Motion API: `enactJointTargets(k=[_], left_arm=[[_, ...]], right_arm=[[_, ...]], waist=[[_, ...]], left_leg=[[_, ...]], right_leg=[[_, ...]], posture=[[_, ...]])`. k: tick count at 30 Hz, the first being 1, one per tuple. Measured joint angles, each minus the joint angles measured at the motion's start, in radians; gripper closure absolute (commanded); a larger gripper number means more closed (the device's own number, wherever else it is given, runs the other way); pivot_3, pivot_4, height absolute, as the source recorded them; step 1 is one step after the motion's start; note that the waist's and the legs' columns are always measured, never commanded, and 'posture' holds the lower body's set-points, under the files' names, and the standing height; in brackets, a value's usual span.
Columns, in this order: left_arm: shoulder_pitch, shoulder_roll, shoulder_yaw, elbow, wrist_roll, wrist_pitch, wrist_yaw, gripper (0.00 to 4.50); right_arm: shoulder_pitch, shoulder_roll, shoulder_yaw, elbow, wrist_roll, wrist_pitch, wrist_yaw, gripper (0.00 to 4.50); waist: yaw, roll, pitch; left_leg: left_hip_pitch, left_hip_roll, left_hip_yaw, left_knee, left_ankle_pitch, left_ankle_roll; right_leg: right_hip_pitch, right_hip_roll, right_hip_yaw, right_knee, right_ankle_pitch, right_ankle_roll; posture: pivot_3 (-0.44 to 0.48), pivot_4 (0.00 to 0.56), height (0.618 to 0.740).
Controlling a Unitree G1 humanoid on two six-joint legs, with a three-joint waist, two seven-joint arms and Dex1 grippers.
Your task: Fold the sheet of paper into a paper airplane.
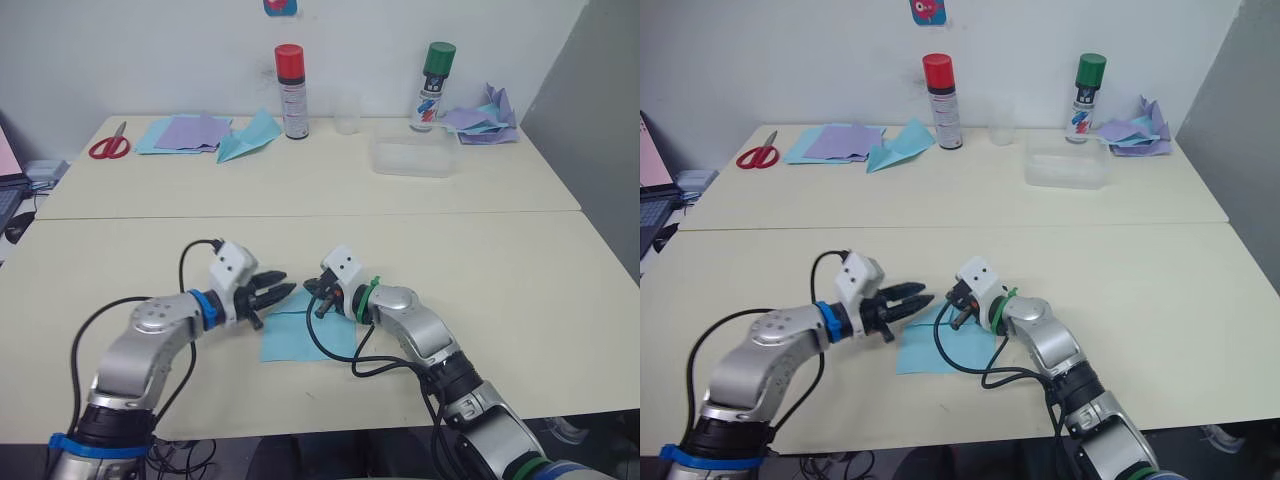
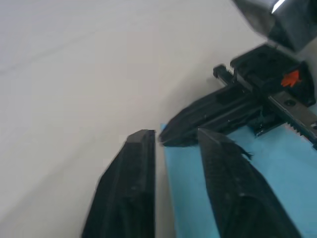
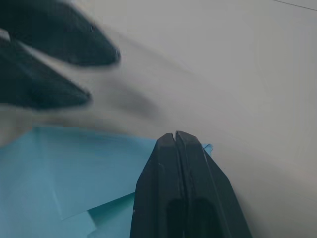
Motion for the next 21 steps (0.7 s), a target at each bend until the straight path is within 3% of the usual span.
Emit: enactJointTargets(k=[1, 2, 21], left_arm=[[0.009, -0.001, -0.016, 0.013, 0.018, -0.011, 0.007, 4.44], [0.021, -0.004, -0.029, 0.034, 0.039, -0.023, 0.013, 4.47], [0.020, -0.031, -0.081, 0.079, 0.105, -0.081, 0.067, 4.47]], right_arm=[[0.000, 0.000, 0.000, 0.000, 0.000, 0.000, 0.000, 4.50], [0.001, 0.000, 0.001, 0.000, 0.000, 0.000, 0.000, 4.50], [0.030, 0.032, 0.023, 0.008, -0.007, 0.000, -0.008, 4.50]], waist=[[0.000, 0.000, 0.000], [0.000, 0.000, 0.000], [0.009, 0.004, -0.007]], left_leg=[[0.000, 0.000, 0.000, 0.000, 0.000, 0.000], [0.000, 0.000, 0.000, 0.000, 0.000, 0.000], [0.015, 0.000, 0.000, 0.001, 0.000, 0.000]], right_leg=[[0.000, 0.000, 0.000, 0.000, 0.000, 0.000], [0.000, 0.000, 0.000, 0.000, 0.000, 0.000], [0.014, 0.000, 0.000, -0.001, -0.002, 0.003]], posture=[[0.000, 0.150, 0.740], [0.000, 0.150, 0.740], [0.000, 0.150, 0.740]])
